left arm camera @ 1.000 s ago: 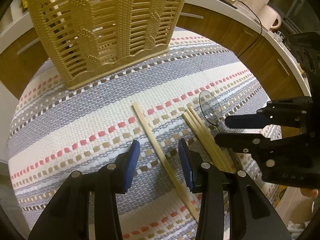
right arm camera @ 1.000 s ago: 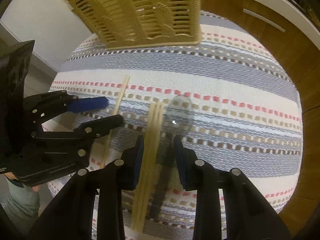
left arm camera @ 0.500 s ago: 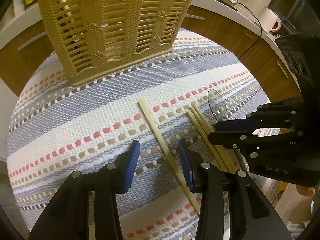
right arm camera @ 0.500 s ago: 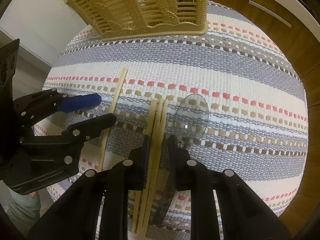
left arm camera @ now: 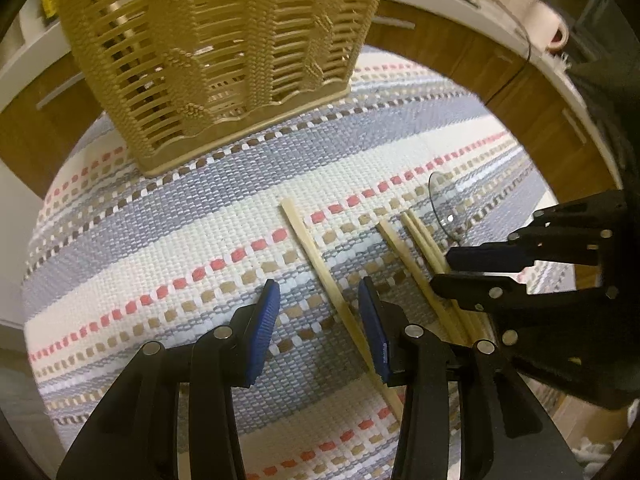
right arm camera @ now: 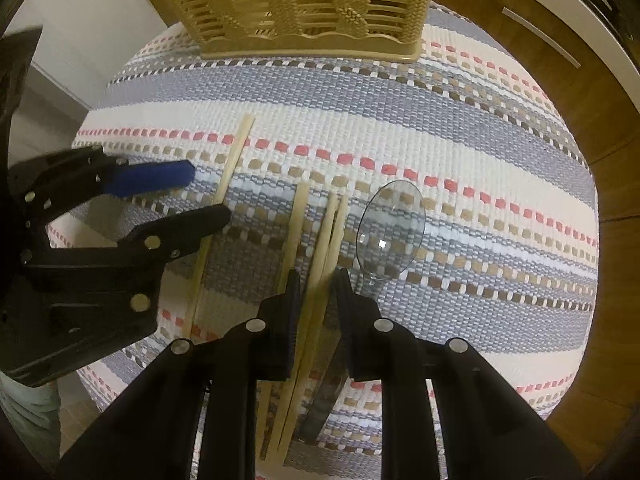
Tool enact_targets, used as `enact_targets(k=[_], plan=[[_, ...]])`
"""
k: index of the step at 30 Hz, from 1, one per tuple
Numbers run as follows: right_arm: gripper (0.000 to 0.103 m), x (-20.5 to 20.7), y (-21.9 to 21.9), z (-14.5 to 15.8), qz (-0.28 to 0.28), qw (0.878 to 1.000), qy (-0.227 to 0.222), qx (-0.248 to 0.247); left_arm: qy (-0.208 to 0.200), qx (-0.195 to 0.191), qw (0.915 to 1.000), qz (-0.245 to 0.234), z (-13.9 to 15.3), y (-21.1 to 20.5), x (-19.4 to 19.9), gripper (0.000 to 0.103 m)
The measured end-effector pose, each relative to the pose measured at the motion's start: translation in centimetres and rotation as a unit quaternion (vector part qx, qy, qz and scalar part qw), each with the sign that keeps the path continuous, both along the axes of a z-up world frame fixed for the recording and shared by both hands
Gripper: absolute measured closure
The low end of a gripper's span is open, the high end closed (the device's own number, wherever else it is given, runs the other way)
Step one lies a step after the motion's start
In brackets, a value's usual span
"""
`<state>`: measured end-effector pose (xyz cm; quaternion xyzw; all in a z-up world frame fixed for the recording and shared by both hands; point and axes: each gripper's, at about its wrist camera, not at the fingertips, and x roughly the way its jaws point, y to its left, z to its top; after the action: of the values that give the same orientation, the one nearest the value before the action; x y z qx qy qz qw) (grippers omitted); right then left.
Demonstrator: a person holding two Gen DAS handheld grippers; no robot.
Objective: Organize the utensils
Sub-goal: 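Grasp a single chopstick with the left tool while the right tool holds chopsticks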
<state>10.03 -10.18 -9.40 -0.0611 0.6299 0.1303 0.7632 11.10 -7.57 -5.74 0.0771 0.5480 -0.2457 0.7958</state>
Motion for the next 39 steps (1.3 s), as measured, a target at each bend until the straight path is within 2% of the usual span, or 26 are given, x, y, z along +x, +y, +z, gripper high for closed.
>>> enact_targets(k=[3, 5, 9, 10, 13, 19, 25, 27, 30, 39], plan=[[0.091, -0.2, 0.3, 0.0, 0.002, 1.0, 0.004, -0.001, 0.002, 0.029, 0.9996, -0.005, 0.0, -0.7, 0.1, 0.067], [0.091, -0.4, 0.3, 0.0, 0.007, 1.0, -0.004, 0.003, -0.004, 0.05, 0.9987, -0.005, -0.1, -0.9, 0.0, 0.078], [0.093, -1.2, -0.6, -0.1, 0.01, 1.0, -0.016, 0.025, -0.028, 0.08, 0.9964, -0.004, 0.0, -1.5, -0.7, 0.09], [0.093, -1.6, -1.3, 0.0, 0.011, 0.999, -0.017, 0.031, -0.031, 0.082, 0.9961, -0.002, 0.0, -1.6, -0.8, 0.098], [0.1, -2.0, -2.0, 0.1, 0.006, 0.999, -0.015, 0.047, -0.027, 0.064, 0.9975, 0.007, 0.1, -1.7, -1.1, 0.099], [0.1, -2.5, -3.8, 1.0, 0.011, 0.997, -0.027, 0.069, -0.045, 0.021, 0.9983, 0.03, 0.9, 0.1, -2.4, 0.099], [0.098, -2.5, -5.1, 1.8, 0.021, 0.992, -0.032, 0.121, -0.05, 0.001, 0.998, 0.038, 1.8, 1.7, -3.3, 0.099], [0.089, -2.7, -5.2, 2.7, 0.033, 0.992, -0.036, 0.114, -0.048, -0.004, 0.9981, 0.039, 1.7, 2.1, -3.5, 0.099], [0.082, -3.0, -5.2, 2.8, 0.042, 0.994, -0.034, 0.096, -0.043, -0.012, 0.9983, 0.039, 1.6, 3.0, -3.0, 0.099], [0.082, -3.0, -4.6, 1.0, 0.042, 0.998, -0.009, 0.05, -0.041, -0.025, 0.9981, 0.039, 1.0, 3.9, -3.4, 0.099]])
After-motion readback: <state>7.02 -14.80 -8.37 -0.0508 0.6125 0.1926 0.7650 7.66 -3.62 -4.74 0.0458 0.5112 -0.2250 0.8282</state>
